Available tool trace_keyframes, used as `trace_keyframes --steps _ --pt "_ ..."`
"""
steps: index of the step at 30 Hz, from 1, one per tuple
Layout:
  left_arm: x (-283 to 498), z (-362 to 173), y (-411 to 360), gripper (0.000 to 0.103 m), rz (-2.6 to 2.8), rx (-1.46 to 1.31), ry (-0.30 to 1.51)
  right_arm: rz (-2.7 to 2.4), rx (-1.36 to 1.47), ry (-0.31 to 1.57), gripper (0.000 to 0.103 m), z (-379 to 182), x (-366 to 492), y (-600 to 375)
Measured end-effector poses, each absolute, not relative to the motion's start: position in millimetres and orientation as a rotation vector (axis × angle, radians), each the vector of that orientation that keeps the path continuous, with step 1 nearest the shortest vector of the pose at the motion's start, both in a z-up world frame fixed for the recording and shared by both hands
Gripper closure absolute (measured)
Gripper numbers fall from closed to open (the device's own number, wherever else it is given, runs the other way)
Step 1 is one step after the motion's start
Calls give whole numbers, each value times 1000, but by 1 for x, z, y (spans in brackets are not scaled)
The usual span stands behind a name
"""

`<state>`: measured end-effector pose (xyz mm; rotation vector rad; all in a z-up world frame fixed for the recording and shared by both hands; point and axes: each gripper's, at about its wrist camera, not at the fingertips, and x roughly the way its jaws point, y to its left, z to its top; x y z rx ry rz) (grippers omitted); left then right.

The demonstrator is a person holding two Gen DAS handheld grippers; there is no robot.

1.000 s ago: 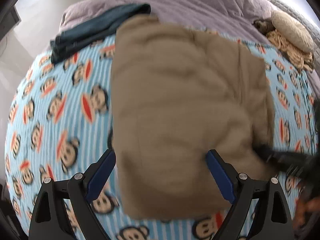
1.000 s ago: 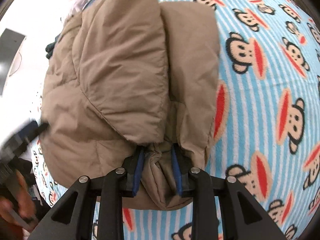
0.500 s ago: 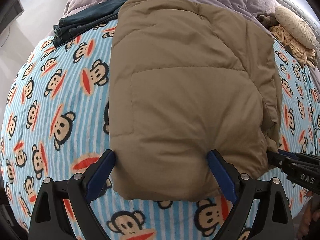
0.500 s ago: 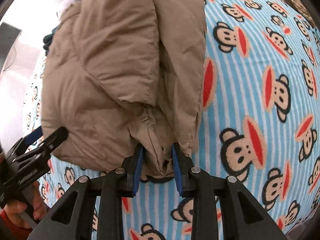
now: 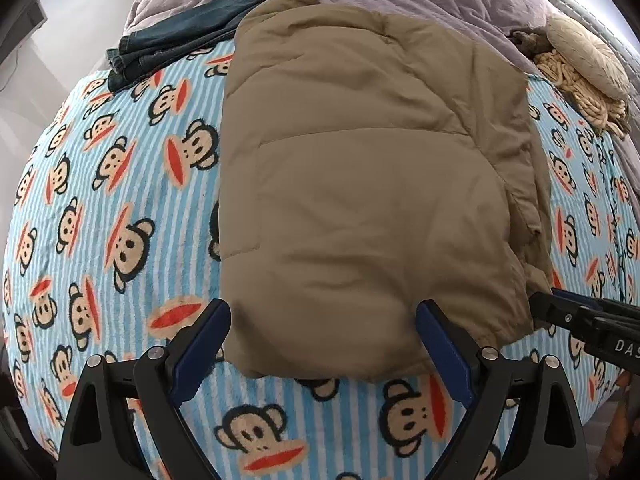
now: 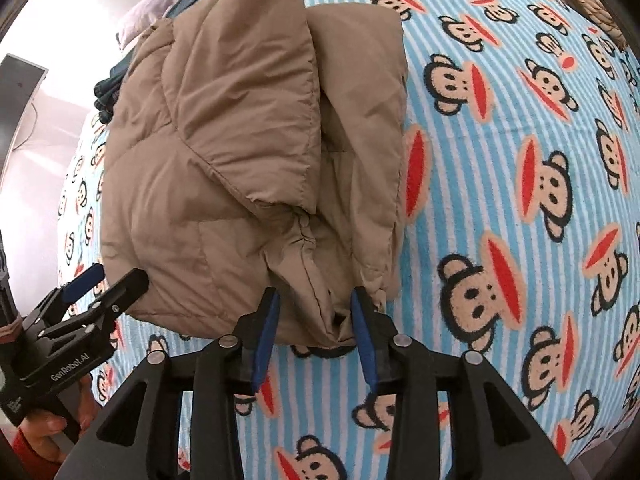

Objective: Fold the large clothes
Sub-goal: 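Lower the folded jacket bundle onto the blanket with both tools, then open both tools and lift them away from the folded jacket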

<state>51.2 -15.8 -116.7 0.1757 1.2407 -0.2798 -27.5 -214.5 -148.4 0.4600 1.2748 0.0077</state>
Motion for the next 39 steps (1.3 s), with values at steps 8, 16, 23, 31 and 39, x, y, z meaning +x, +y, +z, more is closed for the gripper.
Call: trace_keyframes --steps 8,16,23,31,39 --pt "41 -111 -13 9 -288 178 1258 14 459 1260 51 -136 -42 -212" --pt "27 -113 -4 9 -276 162 1290 12 453 1273 43 -136 -57 -206" --pt "9 -111 3 9 -266 122 1288 16 445 1318 42 -146 -70 -197" --pt "5 -82 20 0 -223 49 1220 5 461 1290 23 -133 -78 -200" --pt "3 -53 19 0 -162 144 1149 -44 369 1193 16 -95 -77 -198"
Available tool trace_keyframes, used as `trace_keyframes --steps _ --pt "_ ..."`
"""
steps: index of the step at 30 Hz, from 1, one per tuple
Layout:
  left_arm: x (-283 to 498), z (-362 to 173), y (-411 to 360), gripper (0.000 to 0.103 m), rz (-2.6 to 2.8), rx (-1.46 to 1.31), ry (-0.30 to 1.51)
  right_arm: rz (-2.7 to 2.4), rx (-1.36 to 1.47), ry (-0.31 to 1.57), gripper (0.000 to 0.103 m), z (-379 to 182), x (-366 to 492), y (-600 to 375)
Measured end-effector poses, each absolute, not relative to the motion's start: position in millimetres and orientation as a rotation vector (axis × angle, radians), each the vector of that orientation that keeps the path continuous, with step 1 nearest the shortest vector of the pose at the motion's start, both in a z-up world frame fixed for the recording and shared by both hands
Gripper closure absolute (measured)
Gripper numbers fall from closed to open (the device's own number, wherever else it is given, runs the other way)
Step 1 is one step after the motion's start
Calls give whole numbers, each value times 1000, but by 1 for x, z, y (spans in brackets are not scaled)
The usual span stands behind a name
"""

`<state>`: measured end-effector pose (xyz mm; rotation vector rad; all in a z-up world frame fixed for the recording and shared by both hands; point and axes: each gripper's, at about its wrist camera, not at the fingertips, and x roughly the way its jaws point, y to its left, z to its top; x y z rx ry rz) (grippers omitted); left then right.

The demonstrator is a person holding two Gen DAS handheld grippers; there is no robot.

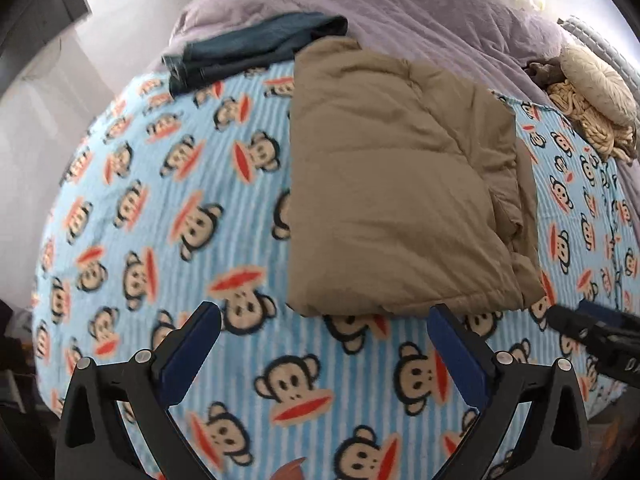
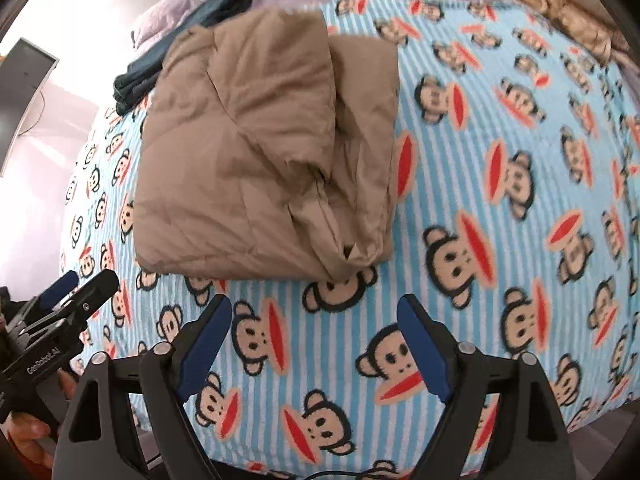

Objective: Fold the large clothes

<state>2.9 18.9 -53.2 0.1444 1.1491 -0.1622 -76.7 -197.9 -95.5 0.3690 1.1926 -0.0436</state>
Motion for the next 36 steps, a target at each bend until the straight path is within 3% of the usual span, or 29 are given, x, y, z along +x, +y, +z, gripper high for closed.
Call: trace_keyframes --steps 7,18,36 --pt "3 -27 22 0 -163 96 1112 -136 277 1060 15 -52 -76 -196" --pt "0 29 24 0 -131 103 990 -153 258 1005 15 4 -79 -184" --pt "0 50 23 0 -111 119 970 -188 266 964 15 23 -79 -186"
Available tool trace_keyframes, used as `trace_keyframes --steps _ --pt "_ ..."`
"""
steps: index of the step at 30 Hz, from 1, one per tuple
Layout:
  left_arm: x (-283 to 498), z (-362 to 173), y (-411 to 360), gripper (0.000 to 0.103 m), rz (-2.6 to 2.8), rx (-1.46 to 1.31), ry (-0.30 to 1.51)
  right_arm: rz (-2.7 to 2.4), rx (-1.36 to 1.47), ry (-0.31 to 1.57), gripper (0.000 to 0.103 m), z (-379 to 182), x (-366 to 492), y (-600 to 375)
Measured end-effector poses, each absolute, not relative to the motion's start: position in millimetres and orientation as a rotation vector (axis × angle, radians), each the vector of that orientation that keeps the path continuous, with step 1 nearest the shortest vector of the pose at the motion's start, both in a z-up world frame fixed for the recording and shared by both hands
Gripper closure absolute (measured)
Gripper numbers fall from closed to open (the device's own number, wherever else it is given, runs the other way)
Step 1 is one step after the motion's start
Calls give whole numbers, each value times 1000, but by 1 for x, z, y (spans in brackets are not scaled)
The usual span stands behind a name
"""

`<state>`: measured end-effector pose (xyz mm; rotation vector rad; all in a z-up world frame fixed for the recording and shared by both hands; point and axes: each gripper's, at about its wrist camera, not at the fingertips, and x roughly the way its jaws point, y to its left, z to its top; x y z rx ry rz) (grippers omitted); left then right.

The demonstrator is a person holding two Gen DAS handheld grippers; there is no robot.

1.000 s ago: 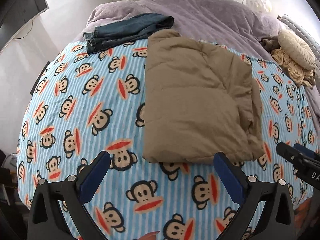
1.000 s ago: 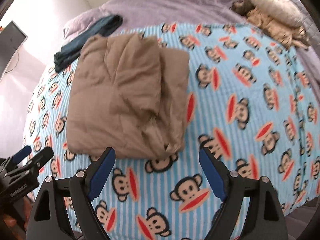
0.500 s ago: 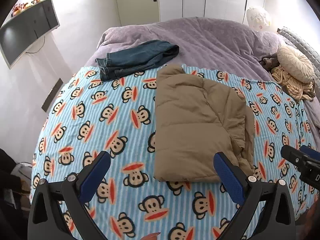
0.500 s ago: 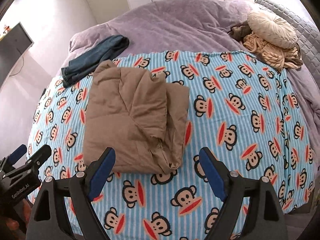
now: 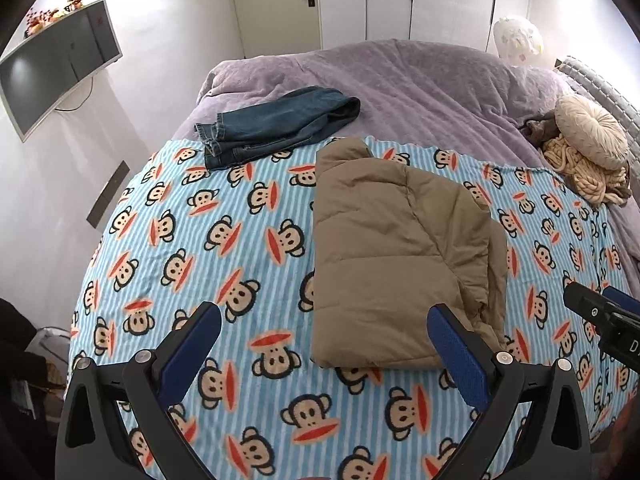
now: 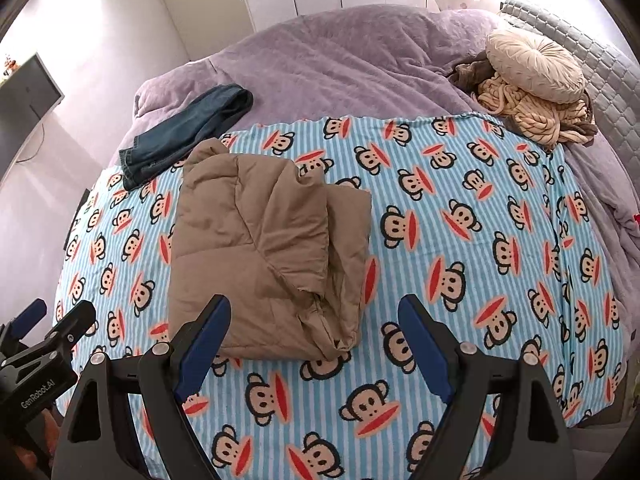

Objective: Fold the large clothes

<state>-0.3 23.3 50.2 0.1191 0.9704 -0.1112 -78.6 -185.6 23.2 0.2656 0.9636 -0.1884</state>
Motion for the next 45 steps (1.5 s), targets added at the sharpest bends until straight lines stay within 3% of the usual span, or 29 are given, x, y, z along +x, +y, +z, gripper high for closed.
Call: trace_keyframes --steps 45 --pt "12 36 28 0 -103 129 1000 -188 268 976 15 21 -70 -184"
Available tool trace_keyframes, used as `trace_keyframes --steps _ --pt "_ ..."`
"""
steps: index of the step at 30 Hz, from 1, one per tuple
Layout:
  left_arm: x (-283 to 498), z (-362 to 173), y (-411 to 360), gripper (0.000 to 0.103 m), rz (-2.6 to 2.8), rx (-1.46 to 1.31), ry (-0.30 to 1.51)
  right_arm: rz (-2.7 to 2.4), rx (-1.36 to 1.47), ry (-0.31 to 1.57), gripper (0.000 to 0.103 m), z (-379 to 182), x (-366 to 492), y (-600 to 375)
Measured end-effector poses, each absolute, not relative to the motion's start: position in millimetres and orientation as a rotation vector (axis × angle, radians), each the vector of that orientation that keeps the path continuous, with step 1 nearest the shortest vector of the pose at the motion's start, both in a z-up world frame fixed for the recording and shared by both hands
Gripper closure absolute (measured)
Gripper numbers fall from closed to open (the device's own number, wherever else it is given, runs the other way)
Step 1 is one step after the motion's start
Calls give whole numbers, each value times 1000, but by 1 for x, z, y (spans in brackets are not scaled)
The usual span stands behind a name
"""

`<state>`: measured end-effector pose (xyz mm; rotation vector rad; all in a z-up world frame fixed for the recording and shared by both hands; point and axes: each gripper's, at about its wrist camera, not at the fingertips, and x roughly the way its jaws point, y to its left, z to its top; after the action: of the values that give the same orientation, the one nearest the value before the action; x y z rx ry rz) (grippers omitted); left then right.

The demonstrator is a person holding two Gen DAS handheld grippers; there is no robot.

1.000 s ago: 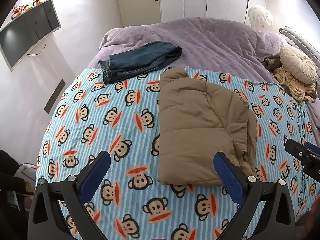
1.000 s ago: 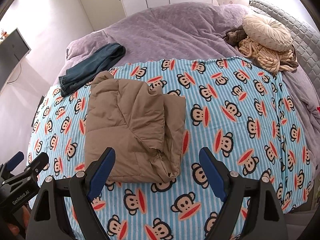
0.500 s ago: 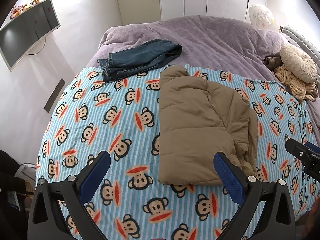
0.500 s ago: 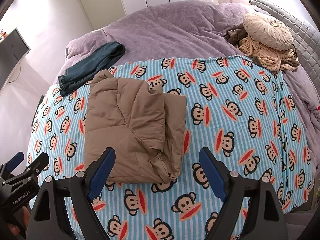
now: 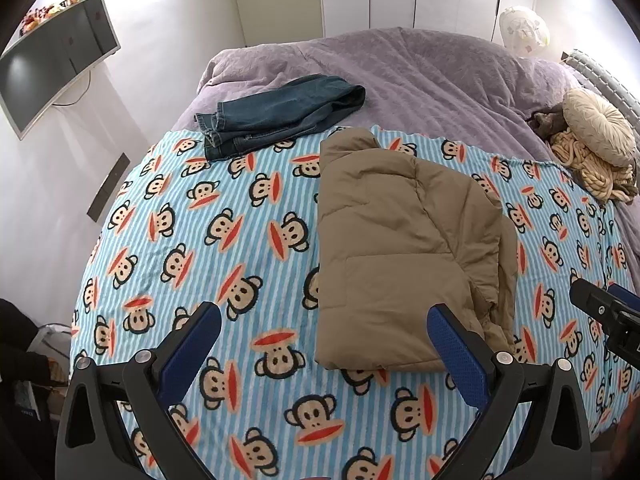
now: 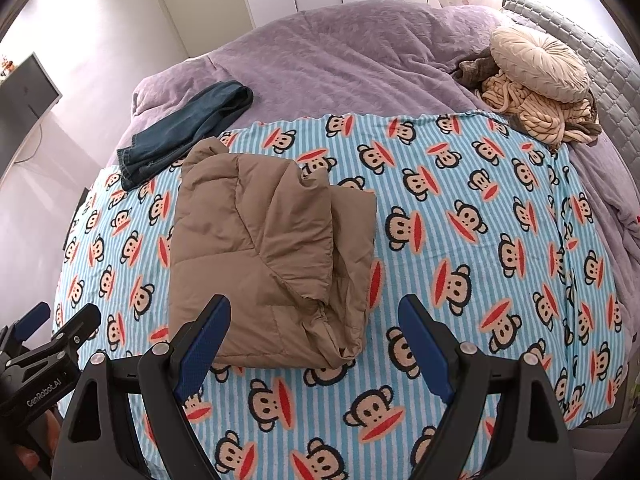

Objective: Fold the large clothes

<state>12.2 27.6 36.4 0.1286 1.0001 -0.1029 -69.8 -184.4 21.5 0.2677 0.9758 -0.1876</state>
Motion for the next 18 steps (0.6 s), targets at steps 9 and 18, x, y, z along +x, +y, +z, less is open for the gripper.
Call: trace_keyframes --steps 9,18 --pt "13 37 28 0 -103 133 1005 -182 268 979 15 19 -66 -184" --pt "14 37 28 0 -104 134 1005 -181 270 978 15 18 -67 -182"
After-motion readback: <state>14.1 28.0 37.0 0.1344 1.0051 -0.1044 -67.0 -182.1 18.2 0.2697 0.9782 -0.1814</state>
